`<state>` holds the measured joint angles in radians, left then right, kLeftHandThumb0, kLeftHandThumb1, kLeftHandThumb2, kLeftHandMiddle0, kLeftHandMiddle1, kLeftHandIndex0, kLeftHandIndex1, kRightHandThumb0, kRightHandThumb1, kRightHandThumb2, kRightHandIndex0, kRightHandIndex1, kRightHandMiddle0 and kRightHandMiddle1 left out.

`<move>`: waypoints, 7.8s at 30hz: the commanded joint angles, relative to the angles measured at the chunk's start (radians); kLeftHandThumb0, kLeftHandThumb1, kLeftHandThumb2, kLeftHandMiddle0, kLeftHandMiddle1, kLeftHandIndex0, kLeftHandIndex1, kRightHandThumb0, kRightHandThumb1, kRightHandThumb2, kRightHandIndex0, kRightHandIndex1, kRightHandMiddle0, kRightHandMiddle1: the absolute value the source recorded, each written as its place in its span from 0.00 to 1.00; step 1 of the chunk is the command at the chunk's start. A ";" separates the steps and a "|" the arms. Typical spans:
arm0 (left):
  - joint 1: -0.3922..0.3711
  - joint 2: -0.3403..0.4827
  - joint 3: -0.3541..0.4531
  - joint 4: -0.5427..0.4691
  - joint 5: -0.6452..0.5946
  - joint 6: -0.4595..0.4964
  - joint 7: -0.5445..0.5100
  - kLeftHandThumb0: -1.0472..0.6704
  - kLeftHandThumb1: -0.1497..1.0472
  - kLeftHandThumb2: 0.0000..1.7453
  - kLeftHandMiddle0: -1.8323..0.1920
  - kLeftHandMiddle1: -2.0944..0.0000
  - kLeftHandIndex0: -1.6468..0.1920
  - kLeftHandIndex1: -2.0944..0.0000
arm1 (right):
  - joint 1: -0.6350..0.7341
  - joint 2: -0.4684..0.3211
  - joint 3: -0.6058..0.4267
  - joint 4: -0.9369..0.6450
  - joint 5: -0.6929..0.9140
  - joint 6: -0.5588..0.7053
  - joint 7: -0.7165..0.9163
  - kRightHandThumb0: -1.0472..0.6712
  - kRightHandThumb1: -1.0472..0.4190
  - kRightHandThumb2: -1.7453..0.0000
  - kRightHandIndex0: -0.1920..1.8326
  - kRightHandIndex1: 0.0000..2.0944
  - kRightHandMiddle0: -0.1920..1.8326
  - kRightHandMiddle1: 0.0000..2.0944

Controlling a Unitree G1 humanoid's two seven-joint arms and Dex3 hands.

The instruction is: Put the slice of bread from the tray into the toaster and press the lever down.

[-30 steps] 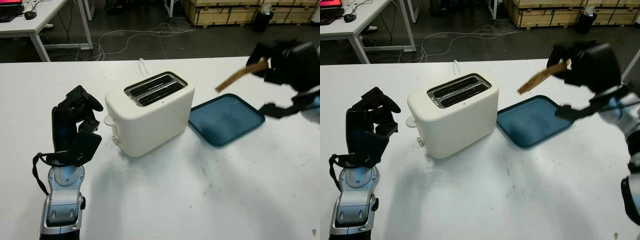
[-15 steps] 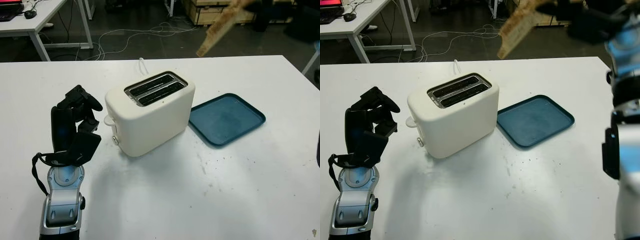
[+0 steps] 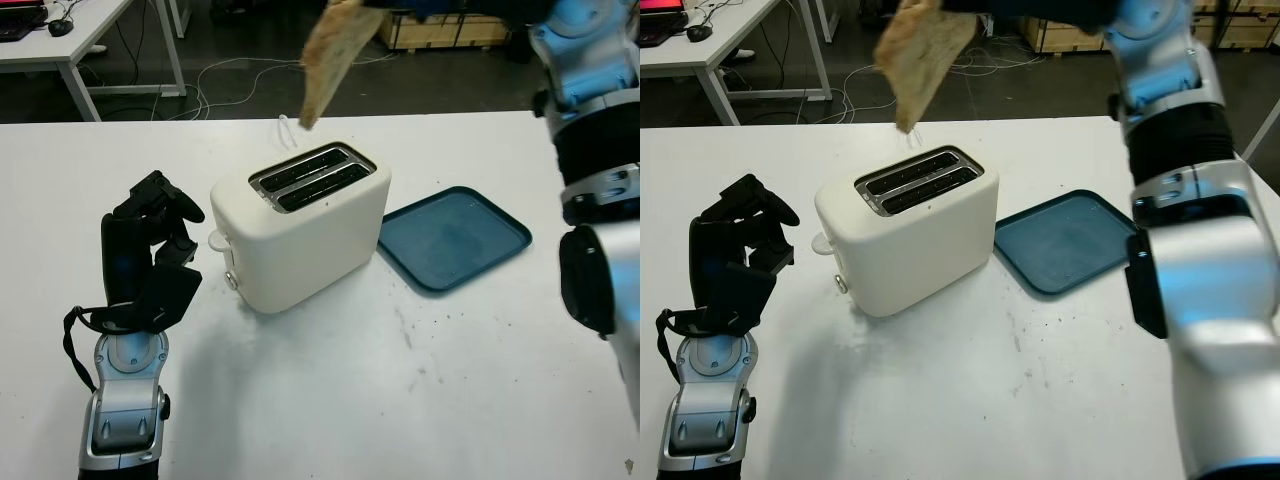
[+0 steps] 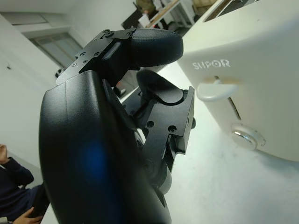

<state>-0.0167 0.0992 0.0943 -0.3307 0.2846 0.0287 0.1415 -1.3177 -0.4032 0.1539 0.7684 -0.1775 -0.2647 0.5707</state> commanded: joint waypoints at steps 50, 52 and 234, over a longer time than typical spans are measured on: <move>0.013 0.002 0.001 -0.010 0.006 -0.009 0.012 0.58 0.87 0.56 0.38 0.17 0.53 0.17 | 0.225 -0.082 0.171 -0.158 -0.264 0.027 -0.012 0.35 0.09 0.75 0.64 0.83 0.50 0.83; 0.013 0.002 0.000 -0.009 0.005 -0.010 0.011 0.58 0.87 0.56 0.38 0.17 0.53 0.17 | 0.227 -0.088 0.187 -0.174 -0.297 0.012 -0.031 0.34 0.09 0.75 0.64 0.83 0.51 0.83; 0.023 -0.011 -0.019 -0.004 0.010 -0.020 0.032 0.58 0.89 0.56 0.37 0.17 0.52 0.17 | 0.151 -0.199 0.160 0.216 -0.438 -0.568 -0.557 0.17 0.15 1.00 0.23 0.47 0.37 0.02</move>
<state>0.0025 0.0872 0.0774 -0.3321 0.2884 0.0110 0.1730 -1.1361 -0.6137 0.3062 0.9735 -0.6042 -0.8169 0.0329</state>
